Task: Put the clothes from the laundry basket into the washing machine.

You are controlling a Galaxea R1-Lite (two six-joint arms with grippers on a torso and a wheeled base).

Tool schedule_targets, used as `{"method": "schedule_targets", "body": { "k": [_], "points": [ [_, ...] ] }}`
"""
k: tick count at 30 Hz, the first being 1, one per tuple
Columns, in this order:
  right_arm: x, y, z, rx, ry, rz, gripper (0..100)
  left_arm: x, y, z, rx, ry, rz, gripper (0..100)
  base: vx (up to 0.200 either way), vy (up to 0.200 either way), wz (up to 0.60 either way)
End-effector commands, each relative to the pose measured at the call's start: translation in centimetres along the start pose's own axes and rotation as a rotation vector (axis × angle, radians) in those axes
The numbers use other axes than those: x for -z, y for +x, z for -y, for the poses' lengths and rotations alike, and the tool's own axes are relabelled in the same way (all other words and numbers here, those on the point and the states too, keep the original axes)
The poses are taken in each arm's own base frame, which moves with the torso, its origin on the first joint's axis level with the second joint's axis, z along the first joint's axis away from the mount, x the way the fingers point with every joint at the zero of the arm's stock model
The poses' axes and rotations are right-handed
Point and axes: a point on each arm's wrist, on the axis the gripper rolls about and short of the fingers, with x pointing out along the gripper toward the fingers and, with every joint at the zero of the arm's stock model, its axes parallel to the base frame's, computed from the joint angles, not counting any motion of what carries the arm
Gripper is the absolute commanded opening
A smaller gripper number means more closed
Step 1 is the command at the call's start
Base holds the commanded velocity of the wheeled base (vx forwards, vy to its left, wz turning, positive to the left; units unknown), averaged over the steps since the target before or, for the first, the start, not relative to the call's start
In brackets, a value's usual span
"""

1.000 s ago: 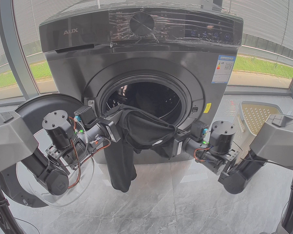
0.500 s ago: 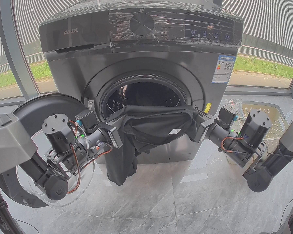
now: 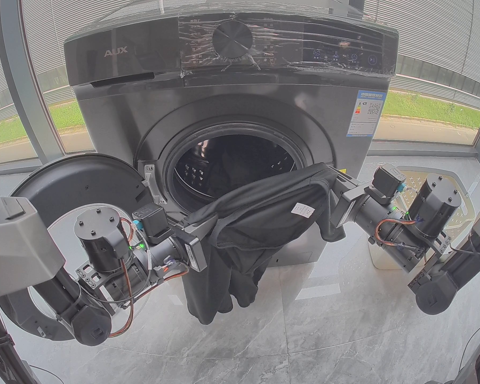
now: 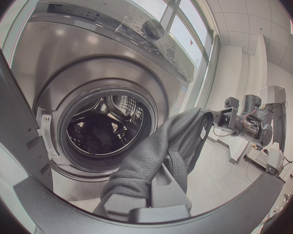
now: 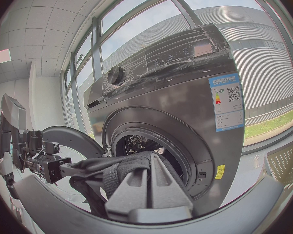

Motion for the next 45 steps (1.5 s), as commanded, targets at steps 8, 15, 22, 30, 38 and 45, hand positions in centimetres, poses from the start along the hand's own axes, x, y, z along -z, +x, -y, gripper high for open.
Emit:
{"method": "schedule_targets", "body": {
  "k": [8, 15, 22, 30, 38, 45],
  "points": [
    [-0.1, 0.1, -0.1, -0.001, 0.003, 0.005, 0, 2.3, -0.8, 0.1, 0.018, 0.012, -0.102, 0, 0.0, 0.0, 0.0],
    [0.0, 0.0, -0.2, -0.005, 0.004, 0.0, 0, 3.5, -0.7, -0.1, 0.018, 0.018, -0.146, 100, 0.0, 0.0, 0.0],
    [-0.2, 0.0, -0.4, -0.008, 0.01, 0.007, 0, 4.9, -0.4, -0.6, 0.006, 0.018, -0.19, 100, 0.0, 0.0, 0.0],
    [-0.2, 0.0, -0.5, -0.01, 0.01, 0.01, 0, 6.5, -0.2, -0.9, -0.002, 0.015, -0.239, 100, 0.0, 0.0, 0.0],
    [-0.4, 0.3, -0.7, 0.006, 0.013, 0.022, 0, 9.1, 0.0, -0.6, 0.061, 0.067, -0.326, 100, 0.0, 0.0, 0.0],
    [-0.6, 0.5, -0.7, 0.011, 0.014, 0.033, 0, 10.2, 0.3, -0.6, 0.153, 0.096, -0.353, 100, 0.0, 0.0, 0.0]
  ]
}}
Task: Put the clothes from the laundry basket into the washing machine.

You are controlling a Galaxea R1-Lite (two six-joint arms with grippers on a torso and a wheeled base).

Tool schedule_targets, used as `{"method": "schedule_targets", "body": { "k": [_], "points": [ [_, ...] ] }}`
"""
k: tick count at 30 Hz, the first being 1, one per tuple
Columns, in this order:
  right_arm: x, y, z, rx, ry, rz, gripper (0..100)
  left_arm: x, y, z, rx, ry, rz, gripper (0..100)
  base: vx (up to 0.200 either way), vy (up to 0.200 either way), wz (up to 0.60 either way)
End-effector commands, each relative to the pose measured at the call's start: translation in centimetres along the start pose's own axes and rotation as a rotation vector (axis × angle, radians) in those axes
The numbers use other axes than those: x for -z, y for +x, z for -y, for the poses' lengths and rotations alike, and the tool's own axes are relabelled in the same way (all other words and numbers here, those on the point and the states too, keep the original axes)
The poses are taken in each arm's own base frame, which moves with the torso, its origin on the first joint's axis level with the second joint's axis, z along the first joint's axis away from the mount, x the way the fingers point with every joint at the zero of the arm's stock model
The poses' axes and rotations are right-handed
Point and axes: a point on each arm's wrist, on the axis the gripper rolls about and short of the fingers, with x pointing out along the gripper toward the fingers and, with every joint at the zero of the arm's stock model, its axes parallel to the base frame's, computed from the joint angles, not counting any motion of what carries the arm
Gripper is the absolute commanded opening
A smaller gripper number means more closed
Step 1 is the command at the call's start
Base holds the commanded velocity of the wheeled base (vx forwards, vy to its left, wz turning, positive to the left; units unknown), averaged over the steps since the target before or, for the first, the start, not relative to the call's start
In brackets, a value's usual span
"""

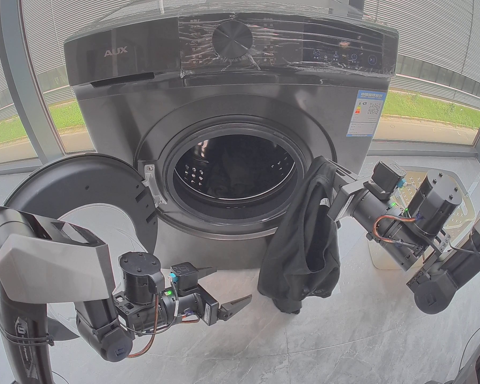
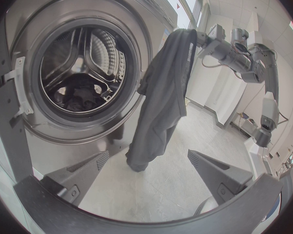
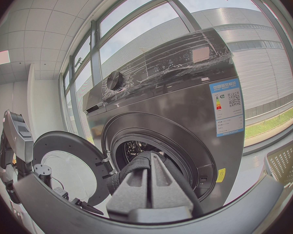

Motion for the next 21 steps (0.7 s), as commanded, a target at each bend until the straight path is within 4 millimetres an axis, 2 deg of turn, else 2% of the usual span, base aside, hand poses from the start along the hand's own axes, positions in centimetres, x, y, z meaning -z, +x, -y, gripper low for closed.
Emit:
{"method": "schedule_targets", "body": {
  "k": [1, 12, 21],
  "points": [
    [0.0, 0.1, -0.1, -0.003, 0.001, 0.001, 0, 1.1, 0.9, -0.2, 0.011, 0.003, -0.025, 100, 0.0, 0.0, 0.0],
    [0.0, 0.4, -0.9, -0.024, 0.008, 0.007, 0, 1.0, 1.8, 0.9, 0.078, 0.019, -0.014, 100, 0.0, 0.0, 0.0],
    [0.5, 1.1, -1.8, -0.012, 0.031, 0.01, 0, 0.3, 3.3, 0.7, 0.111, 0.038, 0.037, 100, 0.0, 0.0, 0.0]
  ]
}}
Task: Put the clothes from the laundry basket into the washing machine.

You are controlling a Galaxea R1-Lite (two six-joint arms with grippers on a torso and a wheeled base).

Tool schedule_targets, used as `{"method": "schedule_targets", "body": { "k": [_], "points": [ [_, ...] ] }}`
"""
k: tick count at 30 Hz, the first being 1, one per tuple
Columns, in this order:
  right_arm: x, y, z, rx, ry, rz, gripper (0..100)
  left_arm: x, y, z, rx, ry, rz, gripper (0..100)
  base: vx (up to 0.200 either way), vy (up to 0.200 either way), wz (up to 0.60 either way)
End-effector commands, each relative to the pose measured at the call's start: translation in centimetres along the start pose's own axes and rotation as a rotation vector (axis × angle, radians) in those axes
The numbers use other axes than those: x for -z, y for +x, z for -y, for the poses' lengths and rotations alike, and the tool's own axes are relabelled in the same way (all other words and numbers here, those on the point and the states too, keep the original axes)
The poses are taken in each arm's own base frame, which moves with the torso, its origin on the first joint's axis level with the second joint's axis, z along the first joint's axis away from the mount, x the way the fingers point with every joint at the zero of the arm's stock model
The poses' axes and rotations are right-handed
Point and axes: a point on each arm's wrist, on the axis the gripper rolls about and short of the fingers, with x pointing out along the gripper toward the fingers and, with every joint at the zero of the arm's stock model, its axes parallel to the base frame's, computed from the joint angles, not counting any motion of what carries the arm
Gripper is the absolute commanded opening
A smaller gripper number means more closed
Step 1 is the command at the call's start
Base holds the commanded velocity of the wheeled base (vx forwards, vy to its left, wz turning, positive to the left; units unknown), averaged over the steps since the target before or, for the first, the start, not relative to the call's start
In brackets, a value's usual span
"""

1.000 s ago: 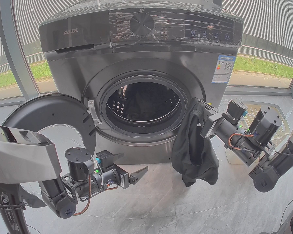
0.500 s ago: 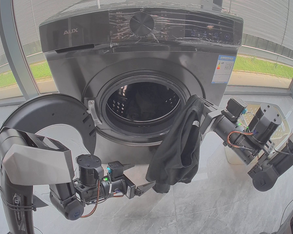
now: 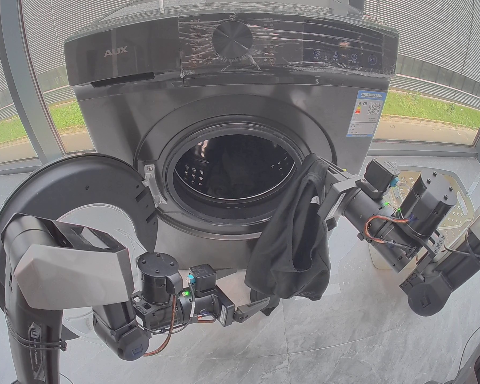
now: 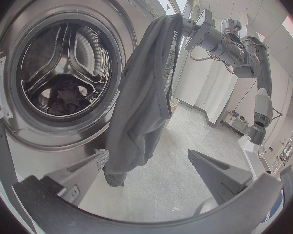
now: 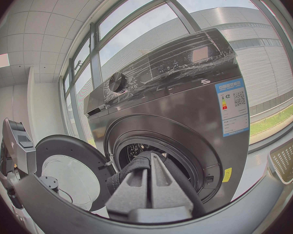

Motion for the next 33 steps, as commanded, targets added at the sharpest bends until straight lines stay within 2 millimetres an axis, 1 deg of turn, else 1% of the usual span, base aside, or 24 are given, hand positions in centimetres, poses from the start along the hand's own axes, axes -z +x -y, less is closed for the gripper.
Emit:
{"method": "schedule_targets", "body": {
  "k": [1, 5, 8, 14, 19, 22, 27, 29, 33],
  "points": [
    [0.4, 0.7, -0.6, -0.011, 0.008, -0.001, 0, -0.1, 0.8, -0.3, 0.001, 0.006, 0.017, 100, 0.0, 0.0, 0.0],
    [0.3, 1.8, -0.8, -0.015, 0.01, 0.02, 0, 0.1, 1.3, -0.4, 0.001, 0.009, 0.023, 100, 0.0, 0.0, 0.0],
    [-0.1, 2.5, -0.9, -0.016, 0.011, 0.038, 0, 0.4, 2.2, -0.8, -0.005, 0.011, 0.03, 100, 0.0, 0.0, 0.0],
    [-0.1, 2.7, -0.8, -0.014, 0.011, 0.044, 0, 0.7, 3.6, -1.4, -0.015, 0.018, 0.053, 100, 0.0, 0.0, 0.0],
    [-0.2, 2.9, -0.9, -0.016, 0.011, 0.05, 0, 0.7, 3.9, -1.5, -0.015, 0.02, 0.057, 100, 0.0, 0.0, 0.0],
    [-0.1, 3.1, -1.0, -0.019, 0.012, 0.055, 0, 1.0, 4.0, -1.5, -0.015, 0.017, 0.05, 100, 0.0, 0.0, 0.0],
    [-0.1, 3.2, -1.5, -0.031, 0.016, 0.055, 0, 1.0, 5.1, -2.0, -0.024, 0.016, 0.076, 100, 0.0, 0.0, 0.0],
    [0.0, 3.2, -1.7, -0.037, 0.018, 0.054, 0, 0.8, 5.8, -2.3, -0.045, 0.022, 0.097, 100, 0.0, 0.0, 0.0],
    [0.0, 3.2, -1.9, -0.042, 0.019, 0.053, 0, 1.1, 6.6, -2.7, -0.068, 0.028, 0.109, 100, 0.0, 0.0, 0.0]
  ]
}}
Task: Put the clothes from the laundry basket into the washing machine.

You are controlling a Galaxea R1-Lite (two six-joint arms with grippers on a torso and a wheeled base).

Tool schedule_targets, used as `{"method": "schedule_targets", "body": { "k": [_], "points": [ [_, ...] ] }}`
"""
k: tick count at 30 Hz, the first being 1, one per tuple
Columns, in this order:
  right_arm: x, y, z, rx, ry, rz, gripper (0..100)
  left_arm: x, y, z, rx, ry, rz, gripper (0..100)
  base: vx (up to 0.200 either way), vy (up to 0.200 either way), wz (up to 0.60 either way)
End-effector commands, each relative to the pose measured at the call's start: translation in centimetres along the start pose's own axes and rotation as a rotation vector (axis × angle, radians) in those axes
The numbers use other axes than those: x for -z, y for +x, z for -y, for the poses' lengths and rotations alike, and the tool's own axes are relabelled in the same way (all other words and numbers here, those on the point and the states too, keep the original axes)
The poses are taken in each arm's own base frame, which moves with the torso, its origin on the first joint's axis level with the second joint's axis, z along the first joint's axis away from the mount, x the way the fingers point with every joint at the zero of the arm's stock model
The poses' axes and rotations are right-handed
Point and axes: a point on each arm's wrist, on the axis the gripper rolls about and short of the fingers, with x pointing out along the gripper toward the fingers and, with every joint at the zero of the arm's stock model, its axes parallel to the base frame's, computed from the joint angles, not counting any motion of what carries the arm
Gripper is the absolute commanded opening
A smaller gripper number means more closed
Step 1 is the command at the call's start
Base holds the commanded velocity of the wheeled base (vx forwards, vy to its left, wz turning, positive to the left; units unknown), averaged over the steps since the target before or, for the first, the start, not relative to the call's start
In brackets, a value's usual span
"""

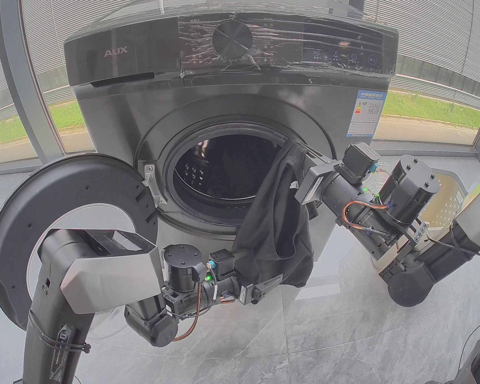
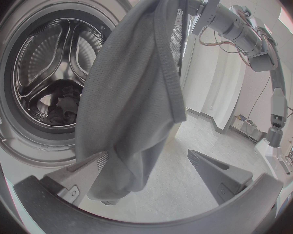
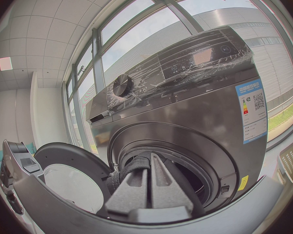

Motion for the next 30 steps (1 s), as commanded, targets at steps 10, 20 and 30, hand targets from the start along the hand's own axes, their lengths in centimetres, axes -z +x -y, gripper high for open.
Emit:
{"method": "schedule_targets", "body": {
  "k": [10, 20, 30],
  "points": [
    [0.2, -0.1, -1.0, 0.002, 0.011, 0.0, 0, 1.9, 3.7, -1.4, -0.109, 0.027, 0.057, 0, 0.0, 0.0, 0.0],
    [0.1, -0.5, 1.3, 0.066, 0.013, 0.0, 0, -1.7, 2.6, -1.1, -0.117, 0.042, 0.117, 0, 0.0, 0.0, 0.0],
    [0.4, -1.3, 4.2, 0.145, -0.01, -0.023, 0, -8.1, -4.9, 1.3, -0.1, 0.053, 0.142, 0, 0.0, 0.0, 0.0]
  ]
}}
